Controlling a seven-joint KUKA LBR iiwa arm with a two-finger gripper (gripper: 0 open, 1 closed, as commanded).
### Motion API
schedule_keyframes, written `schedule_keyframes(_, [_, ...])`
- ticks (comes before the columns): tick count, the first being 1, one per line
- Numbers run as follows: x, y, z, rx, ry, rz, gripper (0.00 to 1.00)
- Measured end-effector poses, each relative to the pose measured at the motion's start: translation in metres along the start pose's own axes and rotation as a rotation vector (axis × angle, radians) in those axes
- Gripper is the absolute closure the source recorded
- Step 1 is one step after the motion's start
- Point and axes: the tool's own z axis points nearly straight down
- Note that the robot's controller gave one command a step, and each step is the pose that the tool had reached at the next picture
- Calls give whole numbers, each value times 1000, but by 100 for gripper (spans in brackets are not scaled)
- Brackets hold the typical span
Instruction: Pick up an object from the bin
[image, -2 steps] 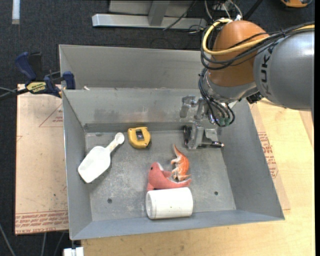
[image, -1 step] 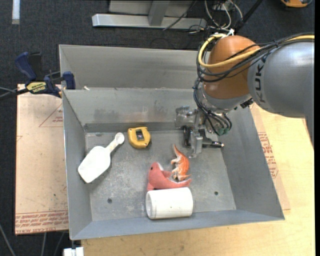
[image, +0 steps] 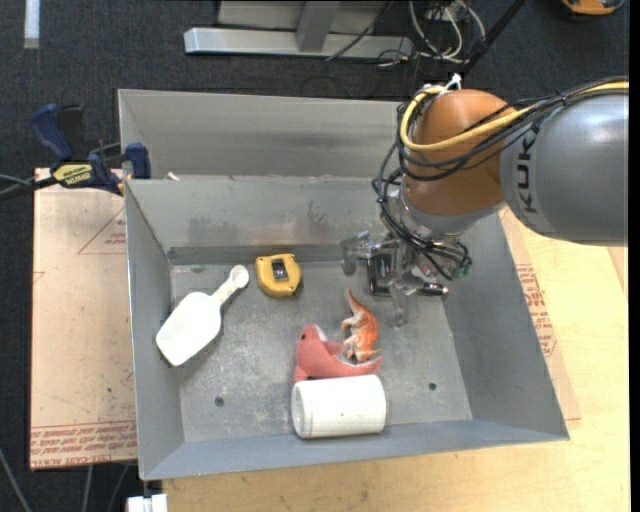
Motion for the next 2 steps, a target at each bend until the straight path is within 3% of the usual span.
schedule_keyframes(1, [-2, -2, 22, 3, -6, -185, 0])
schedule_keyframes(2, [-5, 4, 46, 1, -3, -197, 0])
